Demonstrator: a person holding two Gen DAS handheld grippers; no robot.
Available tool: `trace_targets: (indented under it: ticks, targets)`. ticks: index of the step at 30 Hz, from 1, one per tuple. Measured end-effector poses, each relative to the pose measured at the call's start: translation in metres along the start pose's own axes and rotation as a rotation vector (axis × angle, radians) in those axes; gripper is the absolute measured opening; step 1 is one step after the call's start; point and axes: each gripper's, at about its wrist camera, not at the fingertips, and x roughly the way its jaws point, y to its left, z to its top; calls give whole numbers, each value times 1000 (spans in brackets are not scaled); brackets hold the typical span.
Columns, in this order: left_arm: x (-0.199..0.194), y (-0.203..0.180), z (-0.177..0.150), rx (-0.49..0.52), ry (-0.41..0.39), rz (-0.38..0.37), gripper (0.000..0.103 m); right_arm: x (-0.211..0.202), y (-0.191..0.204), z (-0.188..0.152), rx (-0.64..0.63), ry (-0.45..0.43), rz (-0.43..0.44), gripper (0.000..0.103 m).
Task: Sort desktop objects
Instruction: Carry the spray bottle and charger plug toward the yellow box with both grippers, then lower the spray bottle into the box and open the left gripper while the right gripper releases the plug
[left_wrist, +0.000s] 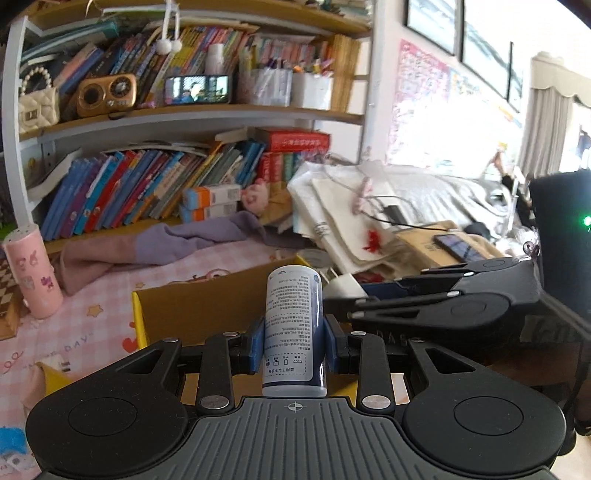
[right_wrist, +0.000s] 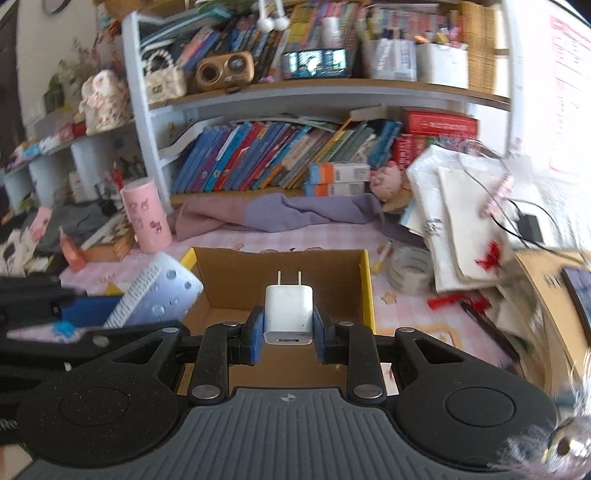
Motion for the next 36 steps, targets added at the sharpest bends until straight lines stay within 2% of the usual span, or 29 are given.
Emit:
trace_targets:
  ticks: [6, 10, 15, 21, 27, 36]
  targets:
    - [45, 22, 16, -25, 57, 66, 31, 57, -18, 14, -163, 80, 53, 25]
    - [85, 42, 19, -9, 149, 117, 31, 96, -20, 22, -306, 139, 73, 25]
    - [131, 61, 15, 6, 294, 145, 31, 147, -7, 25, -509, 263, 97, 25]
    - [158, 73, 6, -2, 391, 199, 31, 185, 9, 12, -713, 391, 119, 25]
    - [168, 81, -4, -54, 442, 207, 31, 197, 13, 5, -767, 433, 125, 25]
    - [174, 72, -7, -23, 467, 204, 31, 203, 6, 0, -768, 473, 126, 25]
